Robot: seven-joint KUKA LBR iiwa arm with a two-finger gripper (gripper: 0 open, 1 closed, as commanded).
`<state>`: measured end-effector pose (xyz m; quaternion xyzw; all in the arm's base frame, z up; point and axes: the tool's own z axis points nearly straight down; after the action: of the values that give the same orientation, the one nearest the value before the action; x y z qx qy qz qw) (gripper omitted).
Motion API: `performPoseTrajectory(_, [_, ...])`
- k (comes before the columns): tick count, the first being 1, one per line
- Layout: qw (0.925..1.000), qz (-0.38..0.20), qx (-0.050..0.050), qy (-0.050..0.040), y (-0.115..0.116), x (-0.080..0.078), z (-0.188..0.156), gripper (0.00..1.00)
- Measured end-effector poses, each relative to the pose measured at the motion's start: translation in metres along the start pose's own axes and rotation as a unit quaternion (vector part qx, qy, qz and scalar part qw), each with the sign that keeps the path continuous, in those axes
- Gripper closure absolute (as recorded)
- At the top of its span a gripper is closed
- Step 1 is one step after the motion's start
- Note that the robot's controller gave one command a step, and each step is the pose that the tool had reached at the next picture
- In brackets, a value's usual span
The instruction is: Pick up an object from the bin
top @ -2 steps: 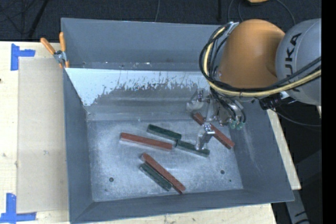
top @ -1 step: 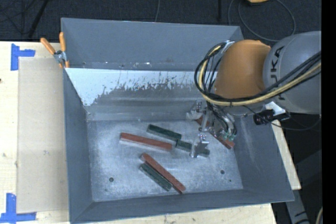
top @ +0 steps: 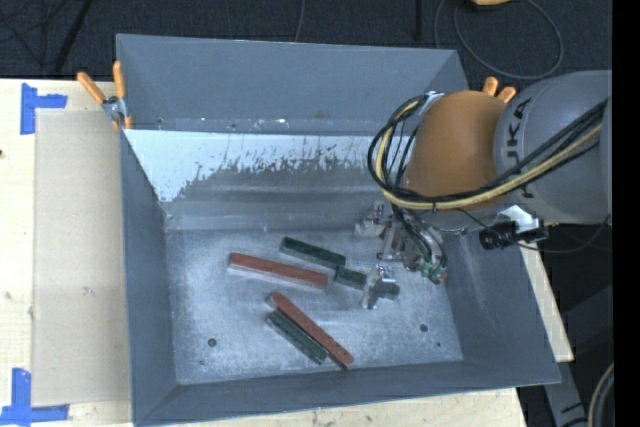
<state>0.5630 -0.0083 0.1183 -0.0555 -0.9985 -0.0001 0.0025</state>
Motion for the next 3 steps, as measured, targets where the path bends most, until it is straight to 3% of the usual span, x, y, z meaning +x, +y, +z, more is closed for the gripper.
performPoseTrajectory(1, [0.9997,0.023,0.0,-0.0048,-0.019,-0.017,-0.032,0.0])
performPoseTrajectory(2, [0.9954,0.095,-0.001,-0.0053,-0.007,-0.017,0.02,0.0])
performPoseTrajectory(3, [0.9936,0.112,-0.002,-0.0092,-0.01,-0.021,0.042,1.0])
